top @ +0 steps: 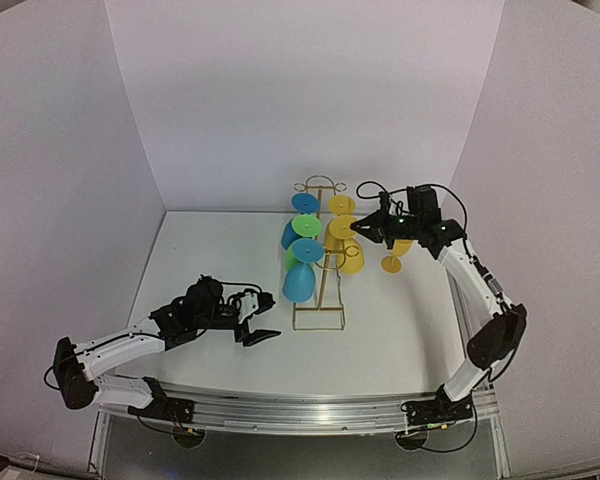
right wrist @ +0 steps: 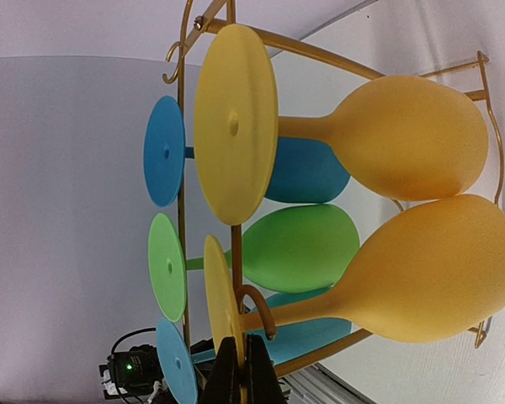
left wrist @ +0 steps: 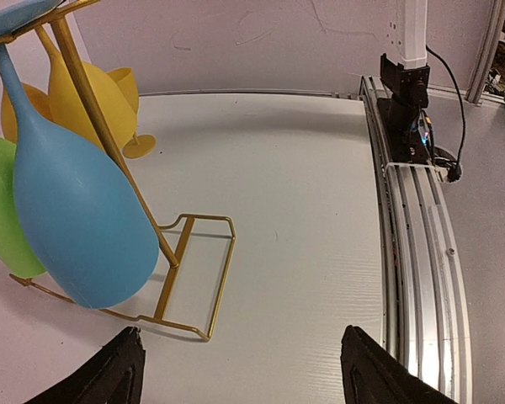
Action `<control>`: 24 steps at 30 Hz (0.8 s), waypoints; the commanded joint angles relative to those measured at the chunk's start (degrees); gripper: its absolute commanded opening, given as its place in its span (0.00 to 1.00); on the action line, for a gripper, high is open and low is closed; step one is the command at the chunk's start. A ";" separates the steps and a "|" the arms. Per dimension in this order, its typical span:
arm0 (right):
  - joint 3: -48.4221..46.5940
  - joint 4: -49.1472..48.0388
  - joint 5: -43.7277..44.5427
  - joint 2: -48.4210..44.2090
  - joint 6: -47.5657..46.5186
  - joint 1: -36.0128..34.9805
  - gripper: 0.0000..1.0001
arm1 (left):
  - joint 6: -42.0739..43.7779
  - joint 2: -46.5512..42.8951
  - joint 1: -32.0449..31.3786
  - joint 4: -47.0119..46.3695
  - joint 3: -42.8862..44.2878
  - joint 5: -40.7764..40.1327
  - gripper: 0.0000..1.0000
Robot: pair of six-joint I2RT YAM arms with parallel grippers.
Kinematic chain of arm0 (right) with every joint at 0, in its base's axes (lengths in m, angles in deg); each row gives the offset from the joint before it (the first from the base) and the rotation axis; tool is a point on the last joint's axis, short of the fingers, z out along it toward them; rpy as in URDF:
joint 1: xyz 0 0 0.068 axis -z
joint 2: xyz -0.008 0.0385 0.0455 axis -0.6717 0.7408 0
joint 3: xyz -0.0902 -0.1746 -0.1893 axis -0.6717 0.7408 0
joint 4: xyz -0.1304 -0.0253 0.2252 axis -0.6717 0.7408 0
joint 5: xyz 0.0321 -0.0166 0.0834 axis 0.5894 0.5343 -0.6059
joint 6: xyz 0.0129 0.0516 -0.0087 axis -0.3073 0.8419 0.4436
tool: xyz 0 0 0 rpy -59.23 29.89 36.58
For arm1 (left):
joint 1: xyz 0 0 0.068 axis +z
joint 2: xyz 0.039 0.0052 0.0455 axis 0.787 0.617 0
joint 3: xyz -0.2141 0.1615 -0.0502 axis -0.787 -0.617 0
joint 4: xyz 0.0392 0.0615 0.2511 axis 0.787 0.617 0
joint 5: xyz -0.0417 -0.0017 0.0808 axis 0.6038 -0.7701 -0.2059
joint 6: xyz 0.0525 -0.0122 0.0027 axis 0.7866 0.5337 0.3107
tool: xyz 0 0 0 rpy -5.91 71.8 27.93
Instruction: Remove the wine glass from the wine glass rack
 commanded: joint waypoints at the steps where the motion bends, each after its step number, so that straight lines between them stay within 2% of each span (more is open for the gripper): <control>1: 3.40 3.03 2.69 -0.47 1.42 -1.67 0.00 | 0.55 -1.98 0.22 -0.95 1.17 0.86 0.79; 17: 7.77 0.06 4.12 -2.51 2.88 -3.29 0.00 | 0.79 -1.81 0.26 -1.00 1.49 1.12 0.80; 24: 6.63 0.16 4.48 -3.03 1.99 -2.16 0.00 | 0.91 -1.82 0.26 -0.87 1.50 1.17 0.79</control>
